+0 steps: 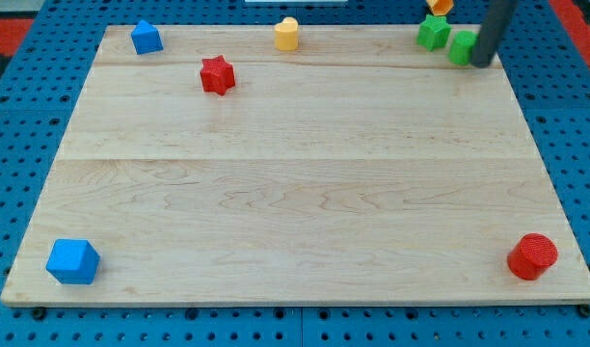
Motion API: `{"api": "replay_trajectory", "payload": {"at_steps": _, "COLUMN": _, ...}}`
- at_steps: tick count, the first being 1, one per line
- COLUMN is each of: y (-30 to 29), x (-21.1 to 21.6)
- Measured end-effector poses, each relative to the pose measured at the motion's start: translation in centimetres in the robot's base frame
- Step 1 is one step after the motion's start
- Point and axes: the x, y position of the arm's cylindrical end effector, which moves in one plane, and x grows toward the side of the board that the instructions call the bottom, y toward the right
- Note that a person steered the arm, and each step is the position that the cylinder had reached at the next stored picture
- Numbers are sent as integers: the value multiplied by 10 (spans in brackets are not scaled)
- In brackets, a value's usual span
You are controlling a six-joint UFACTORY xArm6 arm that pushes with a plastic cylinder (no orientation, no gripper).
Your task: Move your arm towards the green circle
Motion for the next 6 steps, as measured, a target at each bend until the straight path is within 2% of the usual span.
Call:
{"api": "replay_trajectory", "payload": {"at_steps": 1, "y": -31, "x": -21}}
{"api": "replay_trajectory", "payload": {"at_steps": 3, "y": 75, "x": -21}}
{"api": "replay_trajectory", "payload": {"at_steps": 4, "y": 102, "x": -61}}
{"api": "replay_trajectory", "payload": {"at_steps": 6, "y": 94, "x": -77}}
